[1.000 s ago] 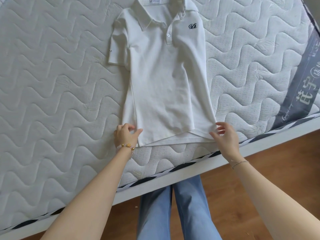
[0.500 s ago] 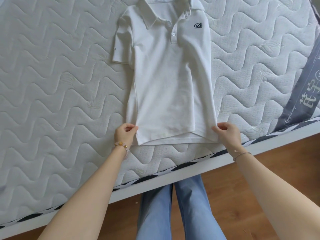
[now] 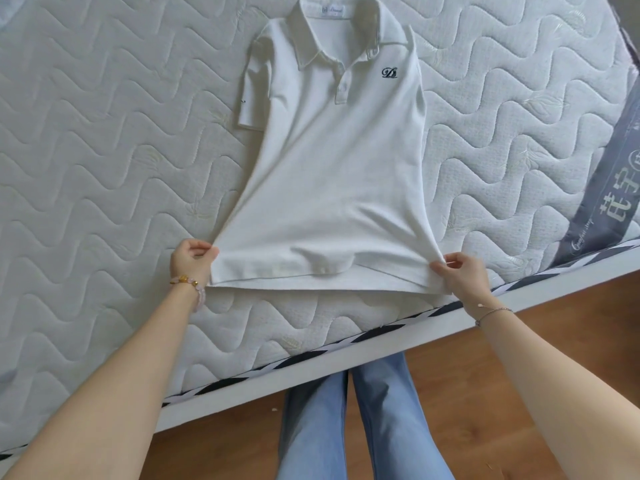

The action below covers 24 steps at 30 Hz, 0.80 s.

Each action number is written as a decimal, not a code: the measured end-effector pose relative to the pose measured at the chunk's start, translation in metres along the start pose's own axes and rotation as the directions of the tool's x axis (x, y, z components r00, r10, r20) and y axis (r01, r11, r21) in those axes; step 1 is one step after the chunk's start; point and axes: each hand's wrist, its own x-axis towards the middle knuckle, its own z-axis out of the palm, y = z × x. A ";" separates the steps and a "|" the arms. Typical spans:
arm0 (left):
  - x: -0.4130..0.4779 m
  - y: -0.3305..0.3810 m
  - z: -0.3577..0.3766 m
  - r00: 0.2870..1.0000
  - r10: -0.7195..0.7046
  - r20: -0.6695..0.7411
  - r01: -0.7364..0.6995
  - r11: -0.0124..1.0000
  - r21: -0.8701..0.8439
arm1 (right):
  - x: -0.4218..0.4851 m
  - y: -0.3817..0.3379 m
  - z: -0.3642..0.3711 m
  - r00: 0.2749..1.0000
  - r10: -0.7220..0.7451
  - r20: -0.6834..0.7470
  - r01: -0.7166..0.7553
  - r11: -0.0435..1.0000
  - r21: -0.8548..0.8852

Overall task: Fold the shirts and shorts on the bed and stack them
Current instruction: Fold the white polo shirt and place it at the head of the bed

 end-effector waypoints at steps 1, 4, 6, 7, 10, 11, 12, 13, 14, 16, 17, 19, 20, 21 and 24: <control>0.003 -0.003 0.001 1.000 -0.018 0.024 0.017 1.000 0.021 | -0.001 0.002 0.001 1.000 0.009 0.010 -0.009 1.000 -0.003; 0.001 -0.009 0.007 0.985 -0.090 0.150 0.075 0.992 0.104 | -0.003 0.005 0.005 0.999 0.032 0.022 -0.031 0.999 -0.012; -0.001 -0.013 0.009 0.971 -0.116 0.207 0.084 0.984 0.160 | -0.006 0.007 0.006 0.999 0.037 0.029 -0.037 0.999 -0.023; 0.000 -0.015 0.008 0.968 -0.119 0.221 0.080 0.981 0.177 | -0.007 0.007 0.006 0.999 0.039 0.035 -0.037 0.999 -0.039; 0.003 -0.023 0.002 0.970 -0.122 0.212 0.078 0.975 0.206 | -0.012 0.009 0.004 0.997 0.053 0.060 -0.049 0.997 -0.067; 0.002 -0.025 -0.001 0.970 -0.126 0.207 0.082 0.975 0.208 | -0.014 0.010 0.003 0.996 0.060 0.068 -0.055 0.996 -0.071; 0.001 -0.027 -0.003 0.970 -0.132 0.206 0.088 0.974 0.208 | -0.015 0.012 0.002 0.995 0.065 0.070 -0.059 0.995 -0.080; -0.001 -0.029 -0.005 0.967 -0.138 0.213 0.092 0.973 0.210 | -0.017 0.014 0.001 0.996 0.062 0.067 -0.056 0.994 -0.097; -0.004 -0.032 -0.006 0.964 -0.149 0.220 0.101 0.971 0.215 | -0.019 0.016 0.001 0.996 0.061 0.062 -0.053 0.991 -0.123; -0.009 -0.038 -0.008 0.959 -0.169 0.227 0.112 0.964 0.242 | -0.025 0.018 0.001 0.996 0.061 0.066 -0.049 0.985 -0.165; -0.011 -0.041 -0.009 0.959 -0.174 0.225 0.114 0.960 0.257 | -0.027 0.019 0.002 0.996 0.059 0.066 -0.046 0.983 -0.178; -0.013 -0.043 -0.008 0.962 -0.174 0.208 0.112 0.953 0.281 | -0.029 0.020 0.002 0.998 0.045 0.049 -0.035 0.981 -0.191; -0.014 -0.041 -0.007 0.965 -0.168 0.202 0.105 0.952 0.286 | -0.030 0.020 0.002 0.999 0.030 0.028 -0.024 0.981 -0.191; -0.014 -0.039 -0.005 0.968 -0.158 0.197 0.097 0.952 0.290 | -0.031 0.018 0.003 1.000 0.008 -0.002 -0.008 0.983 -0.183; -0.015 -0.033 0.001 0.967 -0.144 0.211 0.084 0.959 0.271 | -0.039 0.012 0.006 0.987 -0.112 -0.115 0.094 0.984 -0.152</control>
